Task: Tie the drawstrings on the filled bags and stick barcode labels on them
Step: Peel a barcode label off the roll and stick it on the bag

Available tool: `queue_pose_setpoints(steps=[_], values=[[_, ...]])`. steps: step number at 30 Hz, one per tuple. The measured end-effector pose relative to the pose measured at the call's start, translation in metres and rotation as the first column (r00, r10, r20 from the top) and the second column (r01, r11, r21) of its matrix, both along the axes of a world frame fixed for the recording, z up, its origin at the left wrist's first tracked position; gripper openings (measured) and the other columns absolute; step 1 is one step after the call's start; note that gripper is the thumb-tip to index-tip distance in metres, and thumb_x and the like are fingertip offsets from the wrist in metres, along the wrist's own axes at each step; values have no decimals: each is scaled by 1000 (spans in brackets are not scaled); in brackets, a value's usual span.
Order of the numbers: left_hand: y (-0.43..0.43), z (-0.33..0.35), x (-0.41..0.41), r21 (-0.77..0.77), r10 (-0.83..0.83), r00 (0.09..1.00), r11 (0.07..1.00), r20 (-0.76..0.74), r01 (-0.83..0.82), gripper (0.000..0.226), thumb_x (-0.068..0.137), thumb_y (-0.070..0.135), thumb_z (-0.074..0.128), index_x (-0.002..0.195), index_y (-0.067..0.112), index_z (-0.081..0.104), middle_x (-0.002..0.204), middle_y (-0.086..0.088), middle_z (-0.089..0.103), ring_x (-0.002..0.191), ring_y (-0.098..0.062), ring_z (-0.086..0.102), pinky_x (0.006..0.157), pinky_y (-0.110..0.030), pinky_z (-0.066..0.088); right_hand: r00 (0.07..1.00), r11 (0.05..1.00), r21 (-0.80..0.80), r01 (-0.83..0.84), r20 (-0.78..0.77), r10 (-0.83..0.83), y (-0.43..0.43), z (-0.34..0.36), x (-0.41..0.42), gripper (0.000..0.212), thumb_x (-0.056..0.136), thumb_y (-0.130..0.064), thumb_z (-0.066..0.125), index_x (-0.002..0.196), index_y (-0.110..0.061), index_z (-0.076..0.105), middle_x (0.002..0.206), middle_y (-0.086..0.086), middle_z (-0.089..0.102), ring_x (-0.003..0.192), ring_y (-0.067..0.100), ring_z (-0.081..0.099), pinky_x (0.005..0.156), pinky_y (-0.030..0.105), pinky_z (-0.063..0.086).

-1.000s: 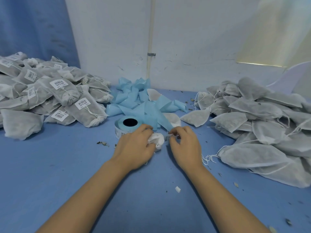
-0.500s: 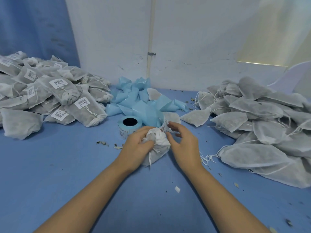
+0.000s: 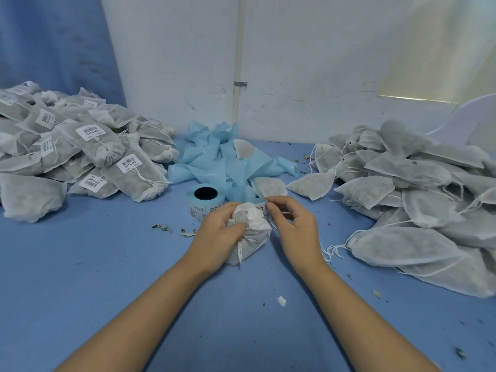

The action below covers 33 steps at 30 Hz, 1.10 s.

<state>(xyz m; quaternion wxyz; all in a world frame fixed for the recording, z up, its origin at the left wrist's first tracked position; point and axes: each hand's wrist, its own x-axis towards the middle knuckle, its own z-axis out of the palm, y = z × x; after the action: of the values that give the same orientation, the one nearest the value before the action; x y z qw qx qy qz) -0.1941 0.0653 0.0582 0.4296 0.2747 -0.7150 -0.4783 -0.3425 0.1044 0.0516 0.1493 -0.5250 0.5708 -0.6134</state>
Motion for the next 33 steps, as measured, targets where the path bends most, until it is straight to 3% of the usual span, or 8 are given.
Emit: queue_pose_setpoints(steps=[10, 19, 24, 30, 33], values=[[0, 0, -1, 7, 9, 1000, 1000, 5, -9, 33, 64, 13, 48, 88, 26, 65, 86, 19, 66, 81, 4, 60, 74, -11, 45, 986, 999, 16, -32, 165, 29, 0, 3, -5, 16, 89, -11, 65, 80, -23, 69, 71, -18, 68, 69, -7, 58, 67, 7, 43], [1, 1, 0, 16, 2, 1000, 1000, 17, -2, 32, 64, 13, 48, 87, 28, 65, 81, 24, 65, 79, 5, 59, 72, -9, 44, 968, 993, 67, -99, 236, 80, 1, 3, -6, 13, 88, -13, 65, 82, -22, 72, 77, -12, 71, 78, 3, 62, 76, 14, 49], [1, 1, 0, 21, -2, 1000, 1000, 17, 2, 33, 64, 12, 48, 88, 26, 66, 80, 23, 65, 78, 3, 59, 72, -11, 44, 923, 984, 75, -160, 365, 122, 2, 5, -8, 12, 89, -11, 63, 83, -15, 72, 72, -9, 70, 68, 0, 61, 66, 12, 48], [1, 0, 0, 40, 21, 1000, 999, 9, -21, 33, 66, 14, 49, 92, 25, 66, 87, 17, 66, 83, 2, 61, 74, -11, 45, 912, 998, 58, 23, 408, -45, -1, 4, -11, 13, 89, -12, 64, 82, -20, 72, 66, -14, 67, 63, -3, 59, 63, 9, 46], [-1, 0, -1, 25, 34, 999, 999, 13, -34, 33, 79, 0, 52, 97, 26, 64, 95, 14, 65, 85, 6, 59, 74, -7, 43, 854, 992, 43, 120, 505, -125, -4, 2, -13, 10, 90, -11, 63, 86, -13, 72, 62, -9, 65, 57, 2, 57, 60, 12, 47]])
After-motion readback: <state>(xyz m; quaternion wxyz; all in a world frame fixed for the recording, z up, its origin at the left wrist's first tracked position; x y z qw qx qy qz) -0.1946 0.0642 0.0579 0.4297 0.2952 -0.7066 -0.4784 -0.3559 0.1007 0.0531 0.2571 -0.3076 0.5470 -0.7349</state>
